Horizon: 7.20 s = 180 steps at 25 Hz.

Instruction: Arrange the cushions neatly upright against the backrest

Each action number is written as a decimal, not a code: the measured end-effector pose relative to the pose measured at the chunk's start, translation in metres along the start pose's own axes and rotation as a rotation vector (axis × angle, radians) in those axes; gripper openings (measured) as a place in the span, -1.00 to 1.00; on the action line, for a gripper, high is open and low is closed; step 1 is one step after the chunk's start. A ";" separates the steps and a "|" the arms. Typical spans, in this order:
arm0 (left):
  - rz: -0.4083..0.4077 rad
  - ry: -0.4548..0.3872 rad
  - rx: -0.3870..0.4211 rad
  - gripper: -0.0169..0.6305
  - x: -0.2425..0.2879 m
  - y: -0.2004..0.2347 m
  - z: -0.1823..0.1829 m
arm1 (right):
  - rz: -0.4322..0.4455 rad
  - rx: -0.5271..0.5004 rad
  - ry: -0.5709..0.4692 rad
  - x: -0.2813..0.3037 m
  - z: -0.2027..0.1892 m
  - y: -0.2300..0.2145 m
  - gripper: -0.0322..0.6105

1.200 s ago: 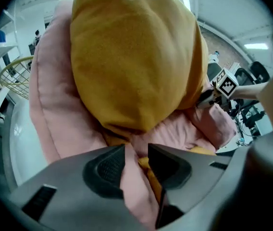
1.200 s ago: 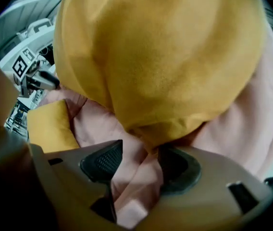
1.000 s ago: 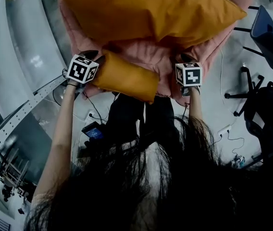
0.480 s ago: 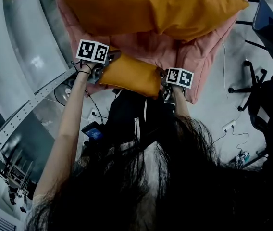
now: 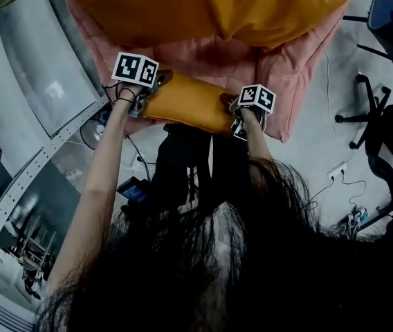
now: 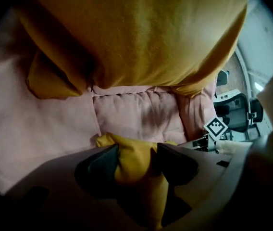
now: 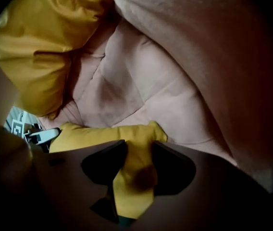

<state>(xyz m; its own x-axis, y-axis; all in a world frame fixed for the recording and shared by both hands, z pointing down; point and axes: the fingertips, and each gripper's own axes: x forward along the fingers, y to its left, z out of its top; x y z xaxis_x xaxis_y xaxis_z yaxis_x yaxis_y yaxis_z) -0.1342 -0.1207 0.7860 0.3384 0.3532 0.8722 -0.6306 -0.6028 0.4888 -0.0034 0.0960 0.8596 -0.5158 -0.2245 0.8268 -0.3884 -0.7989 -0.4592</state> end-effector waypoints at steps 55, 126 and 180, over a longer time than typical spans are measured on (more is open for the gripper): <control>0.222 -0.437 0.344 -0.34 -0.032 0.003 0.061 | -0.128 -0.897 -0.436 -0.114 0.127 0.120 -0.59; 0.113 -1.190 0.328 -0.63 -0.283 -0.325 -0.219 | 0.398 -1.178 -0.726 -0.336 -0.246 0.208 -0.64; 0.235 -1.263 0.300 -0.63 -0.150 -0.613 -0.412 | 0.542 -1.396 -0.674 -0.483 -0.408 -0.078 -0.67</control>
<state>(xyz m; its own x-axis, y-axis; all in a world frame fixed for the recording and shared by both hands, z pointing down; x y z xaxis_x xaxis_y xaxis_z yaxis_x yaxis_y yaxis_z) -0.0861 0.4901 0.3477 0.7603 -0.5891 0.2737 -0.6407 -0.7495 0.1667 -0.0361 0.4945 0.3637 -0.5526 -0.7801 0.2934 -0.8235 0.4569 -0.3363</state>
